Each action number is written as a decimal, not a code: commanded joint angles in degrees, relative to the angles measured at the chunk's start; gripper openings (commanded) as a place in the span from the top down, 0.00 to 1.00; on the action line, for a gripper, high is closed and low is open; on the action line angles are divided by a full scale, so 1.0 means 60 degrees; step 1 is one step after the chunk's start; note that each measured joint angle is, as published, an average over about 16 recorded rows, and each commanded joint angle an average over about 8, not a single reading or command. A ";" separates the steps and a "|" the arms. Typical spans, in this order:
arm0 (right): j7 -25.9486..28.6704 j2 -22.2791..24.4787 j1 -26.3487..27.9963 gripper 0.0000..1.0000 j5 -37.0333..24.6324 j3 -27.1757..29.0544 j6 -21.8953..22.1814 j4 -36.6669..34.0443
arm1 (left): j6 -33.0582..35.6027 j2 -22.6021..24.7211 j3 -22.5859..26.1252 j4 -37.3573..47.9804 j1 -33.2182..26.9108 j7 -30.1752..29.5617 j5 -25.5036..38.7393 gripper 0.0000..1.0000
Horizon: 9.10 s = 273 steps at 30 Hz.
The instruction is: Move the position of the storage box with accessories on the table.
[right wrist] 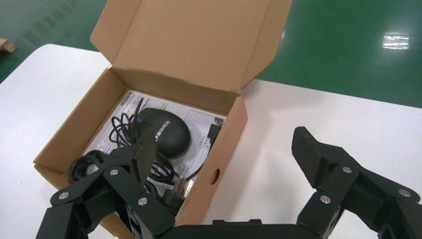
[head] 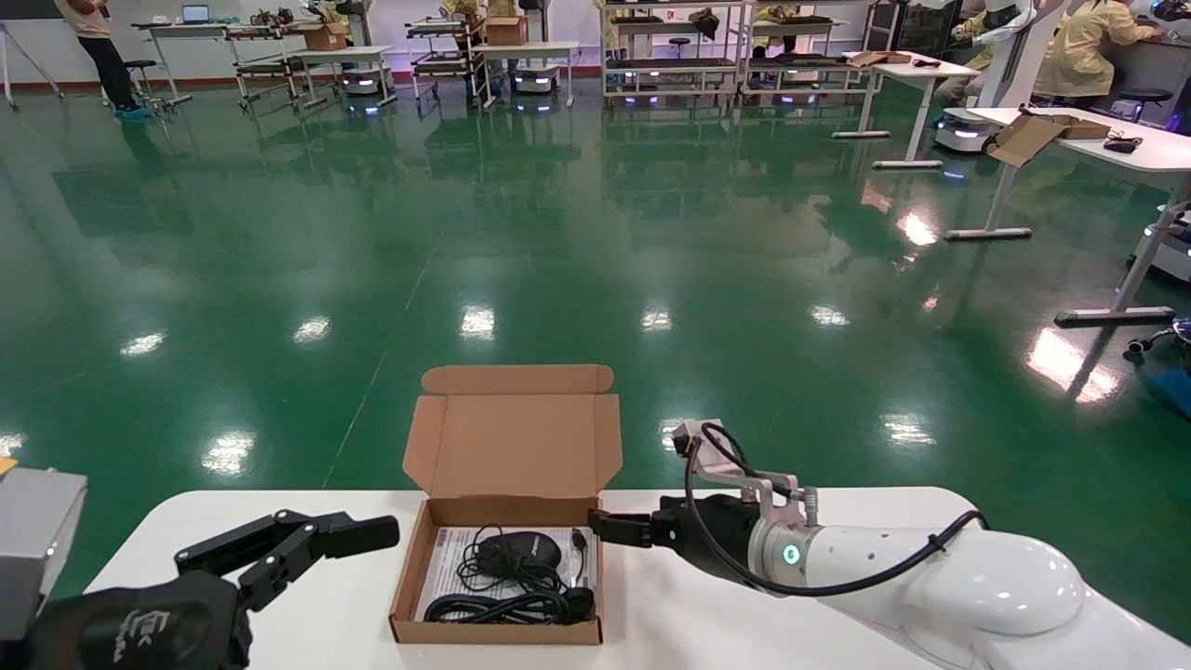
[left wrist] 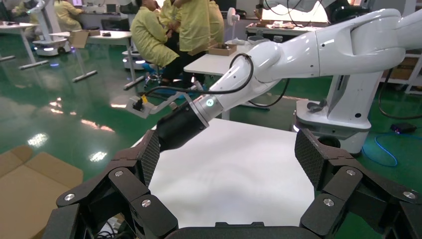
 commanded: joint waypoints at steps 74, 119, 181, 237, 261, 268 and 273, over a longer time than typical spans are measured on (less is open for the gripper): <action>0.9295 -0.0095 0.0121 1.00 -0.2234 -0.4804 0.2983 0.2551 | -0.0002 -0.0001 0.0000 0.0002 0.0002 0.0001 -0.0001 0.00; 1.0748 -0.0088 0.0240 1.00 -0.3207 -0.5296 0.3006 0.2961 | -0.0002 -0.0001 0.0000 0.0002 0.0002 0.0001 -0.0001 0.00; 0.3665 0.3149 0.4356 1.00 -0.1793 -0.3111 -0.1374 -0.0693 | -0.0002 -0.0001 0.0000 0.0002 0.0002 0.0001 -0.0001 0.00; -0.0374 0.3792 0.0927 1.00 -0.0585 -0.2311 -0.0133 -0.2465 | -0.0002 -0.0001 0.0000 0.0002 0.0002 0.0001 -0.0001 0.00; -0.0808 0.3575 0.0880 0.00 -0.0432 -0.2194 0.0243 -0.2709 | -0.0002 -0.0001 0.0000 0.0002 0.0002 0.0001 -0.0001 0.00; -0.1035 0.3659 0.1173 0.00 -0.0111 -0.1962 0.0191 -0.2486 | -0.0002 -0.0001 0.0000 0.0002 0.0002 0.0001 -0.0001 0.00; -0.1225 0.3743 0.1608 0.00 0.0331 -0.1639 0.0091 -0.2260 | -0.0002 -0.0001 0.0000 0.0002 0.0002 0.0001 -0.0001 0.00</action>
